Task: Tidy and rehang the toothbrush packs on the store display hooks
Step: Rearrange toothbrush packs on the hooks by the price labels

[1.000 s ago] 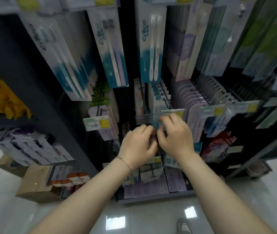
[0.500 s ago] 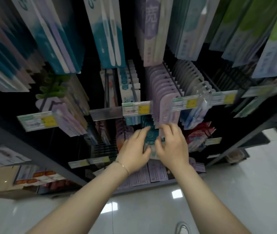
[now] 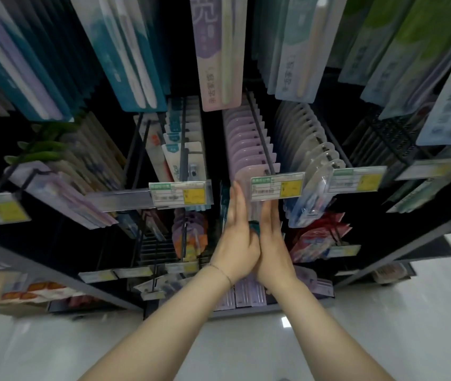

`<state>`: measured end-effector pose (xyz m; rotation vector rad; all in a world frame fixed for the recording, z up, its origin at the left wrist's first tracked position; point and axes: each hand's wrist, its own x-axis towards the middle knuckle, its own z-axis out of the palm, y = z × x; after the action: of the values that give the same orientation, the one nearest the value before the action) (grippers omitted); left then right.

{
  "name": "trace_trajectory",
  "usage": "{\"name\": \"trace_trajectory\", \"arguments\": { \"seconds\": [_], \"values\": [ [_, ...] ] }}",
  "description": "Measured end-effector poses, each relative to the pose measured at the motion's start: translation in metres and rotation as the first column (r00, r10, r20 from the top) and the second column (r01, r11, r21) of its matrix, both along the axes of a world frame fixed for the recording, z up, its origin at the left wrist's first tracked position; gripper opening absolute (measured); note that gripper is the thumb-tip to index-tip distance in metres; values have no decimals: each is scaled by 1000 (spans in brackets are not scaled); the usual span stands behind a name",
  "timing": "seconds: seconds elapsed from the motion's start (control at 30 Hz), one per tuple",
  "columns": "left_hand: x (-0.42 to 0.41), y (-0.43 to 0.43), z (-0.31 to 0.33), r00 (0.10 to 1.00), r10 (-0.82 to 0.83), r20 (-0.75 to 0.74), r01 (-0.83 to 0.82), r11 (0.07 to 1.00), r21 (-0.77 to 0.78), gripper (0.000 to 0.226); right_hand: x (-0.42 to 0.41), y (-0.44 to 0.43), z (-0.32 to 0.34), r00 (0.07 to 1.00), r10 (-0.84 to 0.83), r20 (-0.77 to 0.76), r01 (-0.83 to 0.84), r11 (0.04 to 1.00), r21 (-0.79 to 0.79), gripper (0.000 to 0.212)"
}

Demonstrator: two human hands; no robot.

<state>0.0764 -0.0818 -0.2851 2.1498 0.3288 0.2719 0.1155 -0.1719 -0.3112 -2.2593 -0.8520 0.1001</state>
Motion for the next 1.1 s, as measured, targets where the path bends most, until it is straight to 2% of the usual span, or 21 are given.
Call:
{"name": "trace_trajectory", "arguments": {
  "seconds": [0.1,0.23,0.37,0.6,0.7,0.77,0.87,0.93,1.0,1.1],
  "values": [
    [8,0,0,999,29,15,-29,999,-37,90,7,3,1,999,2,-37,0,999,47,100],
    [17,2,1,996,77,34,-75,996,-53,82,17,1,-4,999,38,-7,-38,999,28,107],
    [21,3,6,993,106,45,-104,994,-36,84,22,0,-3,998,58,34,-60,997,50,90],
    [7,-8,2,982,171,78,-172,985,9,92,19,-17,-7,993,91,81,-97,992,74,85],
    [-2,-12,-5,976,194,96,-198,979,38,92,20,-25,0,992,60,113,-69,994,79,70],
    [-9,-14,-10,970,218,104,-228,969,98,82,24,-33,2,987,26,156,-35,998,54,63],
    [-21,-13,-14,969,245,22,-242,937,251,56,33,-47,4,965,21,262,-11,999,-40,47],
    [-27,-11,-14,962,254,-96,-194,890,413,43,39,-56,6,936,60,347,-23,994,-110,38],
    [-32,-12,-9,938,278,-205,-129,832,539,39,44,-67,11,912,101,398,-30,983,-180,37],
    [-36,-15,-1,925,286,-248,-60,757,650,28,50,-84,20,887,146,438,-19,959,-282,36]
  ]
}}
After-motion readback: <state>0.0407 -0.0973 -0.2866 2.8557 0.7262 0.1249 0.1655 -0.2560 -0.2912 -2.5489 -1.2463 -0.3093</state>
